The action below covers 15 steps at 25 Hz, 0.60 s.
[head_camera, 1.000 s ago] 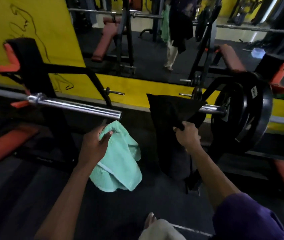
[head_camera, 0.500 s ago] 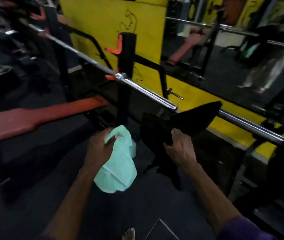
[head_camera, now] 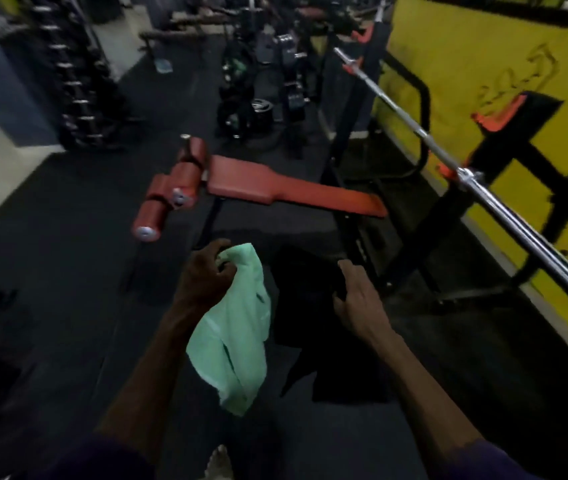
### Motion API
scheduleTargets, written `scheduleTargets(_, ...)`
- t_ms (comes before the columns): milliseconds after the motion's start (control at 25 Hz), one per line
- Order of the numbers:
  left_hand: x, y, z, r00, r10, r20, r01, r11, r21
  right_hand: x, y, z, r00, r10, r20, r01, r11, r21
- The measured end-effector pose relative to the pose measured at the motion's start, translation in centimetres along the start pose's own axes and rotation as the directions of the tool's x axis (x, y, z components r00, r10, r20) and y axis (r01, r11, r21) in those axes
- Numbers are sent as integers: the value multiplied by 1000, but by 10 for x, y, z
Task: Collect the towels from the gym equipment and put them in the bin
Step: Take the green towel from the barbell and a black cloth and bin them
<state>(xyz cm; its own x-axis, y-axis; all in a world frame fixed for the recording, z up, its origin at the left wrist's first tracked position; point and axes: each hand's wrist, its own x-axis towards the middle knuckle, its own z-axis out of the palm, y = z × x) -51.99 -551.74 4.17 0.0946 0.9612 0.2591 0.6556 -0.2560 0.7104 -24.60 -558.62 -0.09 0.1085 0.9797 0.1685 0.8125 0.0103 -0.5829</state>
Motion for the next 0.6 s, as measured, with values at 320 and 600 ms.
scheduleTargets(320, 38, -148, -124, 971, -210, -116, 225, 965, 132, 124, -154, 121, 954, -256, 154, 239, 963, 121)
scheduleTargets(600, 100, -242, -212, 952, -135, -276, 172, 978, 115, 217, -268, 222, 941, -274, 198, 255, 960, 118)
